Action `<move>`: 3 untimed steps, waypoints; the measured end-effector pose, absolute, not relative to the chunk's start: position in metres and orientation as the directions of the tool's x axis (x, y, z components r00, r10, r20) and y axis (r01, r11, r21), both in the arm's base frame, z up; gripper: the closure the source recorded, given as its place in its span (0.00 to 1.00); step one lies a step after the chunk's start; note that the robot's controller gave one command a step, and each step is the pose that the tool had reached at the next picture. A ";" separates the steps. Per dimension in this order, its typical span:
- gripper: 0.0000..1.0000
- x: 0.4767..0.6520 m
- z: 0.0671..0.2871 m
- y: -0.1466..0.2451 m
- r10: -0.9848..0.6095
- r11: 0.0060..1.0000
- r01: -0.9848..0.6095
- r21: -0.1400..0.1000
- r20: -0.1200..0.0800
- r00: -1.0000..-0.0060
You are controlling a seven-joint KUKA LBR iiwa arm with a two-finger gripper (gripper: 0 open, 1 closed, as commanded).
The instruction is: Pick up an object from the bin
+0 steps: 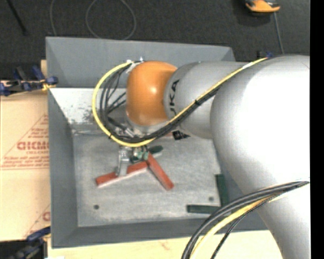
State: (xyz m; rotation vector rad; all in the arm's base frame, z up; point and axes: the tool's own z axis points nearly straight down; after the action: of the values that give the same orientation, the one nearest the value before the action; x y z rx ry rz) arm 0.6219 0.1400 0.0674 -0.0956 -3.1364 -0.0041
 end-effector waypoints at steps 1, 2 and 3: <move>0.00 0.563 0.071 0.141 -0.458 0.889 -0.458 -0.001 -0.003 -0.889; 0.00 0.546 0.071 0.068 -0.485 0.875 -0.485 -0.002 -0.001 -0.875; 0.00 0.517 0.071 -0.023 -0.548 0.836 -0.548 -0.004 -0.001 -0.836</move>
Offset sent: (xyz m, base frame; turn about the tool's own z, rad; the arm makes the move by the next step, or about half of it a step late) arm -0.0597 0.0015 0.0026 -0.5370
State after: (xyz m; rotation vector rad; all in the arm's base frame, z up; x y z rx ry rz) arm 0.5170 -0.0227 0.0708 0.8994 -3.0127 0.0050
